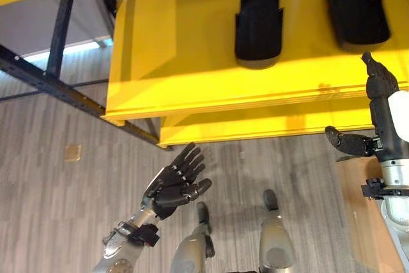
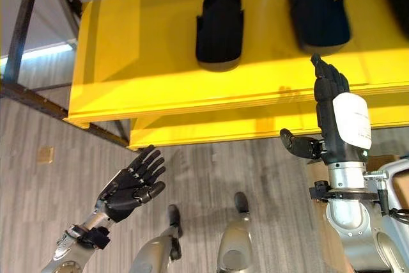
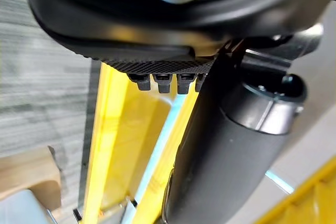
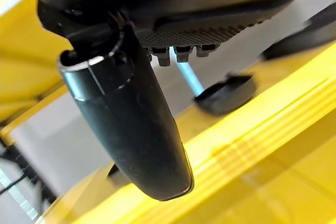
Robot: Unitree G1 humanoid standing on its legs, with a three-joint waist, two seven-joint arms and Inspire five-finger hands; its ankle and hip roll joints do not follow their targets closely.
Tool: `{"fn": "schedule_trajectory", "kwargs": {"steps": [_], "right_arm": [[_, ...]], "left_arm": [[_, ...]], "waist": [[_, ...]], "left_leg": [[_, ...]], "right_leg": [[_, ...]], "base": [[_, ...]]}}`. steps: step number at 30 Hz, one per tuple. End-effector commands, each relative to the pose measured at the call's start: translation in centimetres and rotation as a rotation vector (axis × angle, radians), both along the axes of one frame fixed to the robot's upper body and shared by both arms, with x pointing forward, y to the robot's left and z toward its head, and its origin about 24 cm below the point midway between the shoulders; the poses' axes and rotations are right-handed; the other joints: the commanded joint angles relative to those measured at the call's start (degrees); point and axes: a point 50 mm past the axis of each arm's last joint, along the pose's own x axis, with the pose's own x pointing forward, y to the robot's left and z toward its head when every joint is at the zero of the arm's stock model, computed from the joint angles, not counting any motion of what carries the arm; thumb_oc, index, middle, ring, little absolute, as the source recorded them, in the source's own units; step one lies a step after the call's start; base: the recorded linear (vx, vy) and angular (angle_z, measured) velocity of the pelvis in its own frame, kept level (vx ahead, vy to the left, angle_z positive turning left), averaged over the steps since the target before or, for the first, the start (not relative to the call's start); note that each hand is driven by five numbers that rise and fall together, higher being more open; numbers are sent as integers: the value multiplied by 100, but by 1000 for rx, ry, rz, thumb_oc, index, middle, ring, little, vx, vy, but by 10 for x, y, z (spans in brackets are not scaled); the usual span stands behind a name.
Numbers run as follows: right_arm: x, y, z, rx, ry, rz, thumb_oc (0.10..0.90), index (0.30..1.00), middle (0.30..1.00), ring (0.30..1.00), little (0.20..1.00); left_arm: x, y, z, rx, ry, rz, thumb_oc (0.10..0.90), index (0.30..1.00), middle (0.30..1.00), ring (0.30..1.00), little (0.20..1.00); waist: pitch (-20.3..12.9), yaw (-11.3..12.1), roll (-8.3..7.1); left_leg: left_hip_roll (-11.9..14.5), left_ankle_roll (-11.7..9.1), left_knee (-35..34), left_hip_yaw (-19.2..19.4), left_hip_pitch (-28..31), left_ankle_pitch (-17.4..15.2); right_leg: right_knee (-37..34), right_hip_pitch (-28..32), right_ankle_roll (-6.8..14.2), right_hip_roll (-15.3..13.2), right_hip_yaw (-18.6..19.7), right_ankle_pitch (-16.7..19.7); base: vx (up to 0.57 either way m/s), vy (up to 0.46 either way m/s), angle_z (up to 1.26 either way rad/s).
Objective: Move parts from the plastic box to the shelf.
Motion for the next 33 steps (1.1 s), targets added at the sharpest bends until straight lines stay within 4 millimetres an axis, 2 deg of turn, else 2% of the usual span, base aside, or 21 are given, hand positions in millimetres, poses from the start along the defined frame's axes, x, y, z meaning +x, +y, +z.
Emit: {"fn": "schedule_trajectory", "kwargs": {"steps": [1, 3, 4, 5, 6, 9, 11, 13, 15, 16, 17, 18, 20, 22, 25, 30, 33], "right_arm": [[-13, 9, 50, -51, -368, 57, 900, 1000, 1000, 1000, 1000], [-16, 4, 49, -51, -371, 15, 900, 1000, 1000, 1000, 1000], [-16, -2, 46, -47, -343, -14, 900, 1000, 1000, 1000, 1000], [-16, -3, 45, -46, -340, -17, 900, 1000, 1000, 1000, 1000], [-16, -7, 42, -42, -322, -38, 900, 1000, 1000, 1000, 1000], [-15, -9, 34, -18, -263, -20, 900, 1000, 1000, 1000, 1000], [-18, -10, 24, -8, -206, -28, 900, 1000, 1000, 1000, 1000], [-22, -13, 19, 19, -168, -41, 900, 1000, 1000, 1000, 1000], [-28, -25, 4, 61, -69, -90, 900, 1000, 1000, 1000, 1000], [-28, -26, 3, 63, -62, -93, 900, 1000, 1000, 1000, 1000], [-28, -30, -5, 90, -10, -118, 900, 1000, 1000, 1000, 1000], [-26, -29, -8, 116, 12, -115, 900, 1000, 1000, 1000, 1000], [-21, -27, -12, 142, 47, -119, 900, 1000, 1000, 1000, 1000], [-8, -20, -12, 145, 94, -85, 900, 1000, 1000, 1000, 1000], [-2, -21, -12, 109, 142, -83, 900, 1000, 1000, 1000, 1000], [-9, -33, -6, 87, 143, -118, 900, 1000, 1000, 1000, 1000], [-4, -30, -1, 57, 125, -72, 900, 1000, 1000, 1000, 1000]], "left_arm": [[-8, 11, 20, 50, -143, -4, 900, 1000, 1000, 1000, 1000], [-7, 12, 21, 71, -152, -19, 900, 1000, 1000, 1000, 1000], [-5, 13, 21, 101, -153, -36, 900, 1000, 1000, 1000, 1000], [-5, 13, 21, 104, -153, -38, 900, 1000, 1000, 1000, 1000], [-4, 14, 21, 123, -154, -42, 900, 1000, 1000, 1000, 1000], [-4, 23, 21, 133, -140, 2, 900, 1000, 1000, 1000, 1000], [-5, 29, 22, 149, -139, 38, 900, 1000, 1000, 1000, 1000], [-6, 33, 22, 151, -134, 56, 900, 1000, 1000, 1000, 1000], [-9, 41, 24, 148, -121, 91, 900, 1000, 1000, 1000, 1000], [-9, 42, 25, 147, -118, 95, 900, 1000, 1000, 1000, 1000], [-9, 44, 26, 140, -111, 109, 900, 1000, 1000, 1000, 1000], [-9, 46, 27, 136, -102, 120, 900, 1000, 1000, 1000, 1000], [-10, 46, 26, 130, -90, 141, 900, 1000, 1000, 1000, 1000], [-10, 47, 26, 112, -82, 196, 900, 1000, 1000, 1000, 1000], [-10, 46, 25, 108, -81, 205, 900, 1000, 1000, 1000, 1000], [-4, 39, 27, 45, -116, 168, 900, 1000, 1000, 1000, 1000], [3, 31, 24, 31, -136, 136, 900, 1000, 1000, 1000, 1000]], "waist": [[-1123, -183, -150], [-1167, -221, -158], [-1203, -267, -172], [-1206, -263, -174], [-1220, -291, -188], [-1242, -189, -236], [-1202, -152, -291], [-1222, -157, -319], [-1314, -93, -349], [-1339, -80, -329], [-1363, -28, -364], [-1411, 54, -420], [-1475, 192, -481], [-1539, 341, -495], [-1530, 396, -551], [-1380, 46, -514], [-1312, -87, -457]], "left_leg": [[-225, 489, 503, 108, 352, -1367], [-330, 554, 441, 134, 387, -1434], [-420, 595, 397, 167, 433, -1493], [-427, 601, 391, 178, 437, -1497], [-448, 612, 335, 276, 498, -1523], [-355, 580, 168, 643, 692, -1483], [-219, 555, 25, 869, 815, -1351], [-165, 570, -56, 968, 861, -1271], [32, 593, -13, 1119, 721, -1071], [49, 588, -12, 1049, 753, -1175], [142, 591, 98, 1129, 650, -1183], [232, 554, 190, 1322, 535, -1150], [419, 465, 285, 1696, 430, -1074], [729, 309, 318, 2215, 360, -897], [1022, 120, 528, 2431, 172, -751], [1388, -146, 520, 2175, 216, -310], [1558, -239, 698, 1763, 209, -171]], "right_leg": [[-291, 51, 73, -2, -24, 200], [-413, 0, 129, -71, 69, 378], [-588, -72, 178, -161, 119, 645], [-614, -74, 184, -170, 125, 672], [-746, -122, 231, -247, 49, 856], [-885, -233, 336, -294, -434, 1033], [-615, -317, 332, -324, -737, 1047], [-364, -293, 309, -305, -799, 936], [445, -56, 80, -333, -1102, 603], [542, 32, 108, -345, -1099, 482], [857, 181, 22, -466, -1242, 412], [892, 445, 0, -613, -1476, 322], [865, 731, -2, -715, -1983, 168], [660, 1028, -120, -610, -2646, -299], [271, 1231, -240, -288, -2939, -635], [418, 950, -596, 208, -2569, -948], [607, 762, -852, 469, -2261, -1133]], "base": [[-36, 275, -20], [-42, 278, -19], [-34, 201, -10], [-44, 243, -10], [-31, 185, -21], [-61, 145, -49], [-126, 22, -104], [-139, -43, -78], [-169, -120, -93], [-137, -150, -106], [-169, -211, -85], [-299, -332, -70], [-259, -334, -52], [-235, -348, -96], [-126, -390, -135], [-115, -441, -68], [-100, -394, -49]]}}
